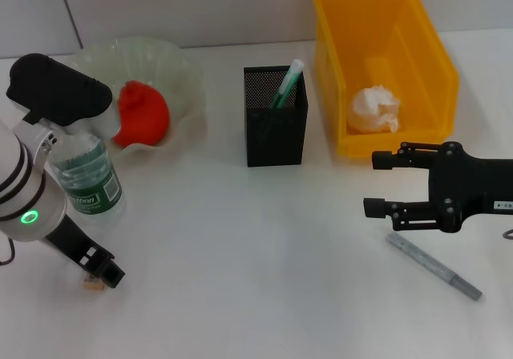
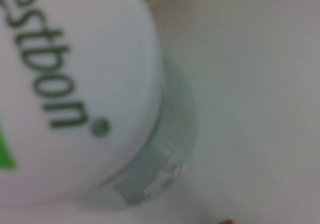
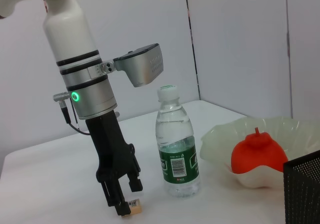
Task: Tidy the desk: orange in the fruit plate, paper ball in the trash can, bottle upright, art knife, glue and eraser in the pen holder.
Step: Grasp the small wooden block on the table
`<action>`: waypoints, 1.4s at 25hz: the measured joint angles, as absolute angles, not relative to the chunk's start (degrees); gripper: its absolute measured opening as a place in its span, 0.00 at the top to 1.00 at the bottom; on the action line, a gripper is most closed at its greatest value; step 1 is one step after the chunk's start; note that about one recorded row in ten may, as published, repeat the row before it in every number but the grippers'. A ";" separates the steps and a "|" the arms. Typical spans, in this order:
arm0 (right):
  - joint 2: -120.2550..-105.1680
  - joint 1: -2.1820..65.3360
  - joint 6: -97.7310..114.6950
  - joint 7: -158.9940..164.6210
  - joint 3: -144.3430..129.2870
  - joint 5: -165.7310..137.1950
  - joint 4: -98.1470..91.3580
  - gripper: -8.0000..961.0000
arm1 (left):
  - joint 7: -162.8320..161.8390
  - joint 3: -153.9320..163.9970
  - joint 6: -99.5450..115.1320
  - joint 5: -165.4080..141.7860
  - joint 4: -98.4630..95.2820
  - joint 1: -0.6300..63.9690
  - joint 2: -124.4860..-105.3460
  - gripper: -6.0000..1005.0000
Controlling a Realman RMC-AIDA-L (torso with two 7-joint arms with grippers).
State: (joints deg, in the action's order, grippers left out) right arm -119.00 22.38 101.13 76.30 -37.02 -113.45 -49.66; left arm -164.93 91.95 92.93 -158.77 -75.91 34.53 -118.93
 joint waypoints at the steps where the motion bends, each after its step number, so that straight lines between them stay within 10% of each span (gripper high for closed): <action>1: -119.00 22.38 101.13 76.30 -37.02 -113.45 -49.66 0.20 | -164.93 91.95 92.93 -158.77 -75.91 34.53 -118.93 0.32; 35: -119.09 22.19 101.49 76.45 -37.12 -113.20 -49.90 0.20 | -164.88 93.87 91.78 -158.92 -75.50 33.57 -118.92 0.39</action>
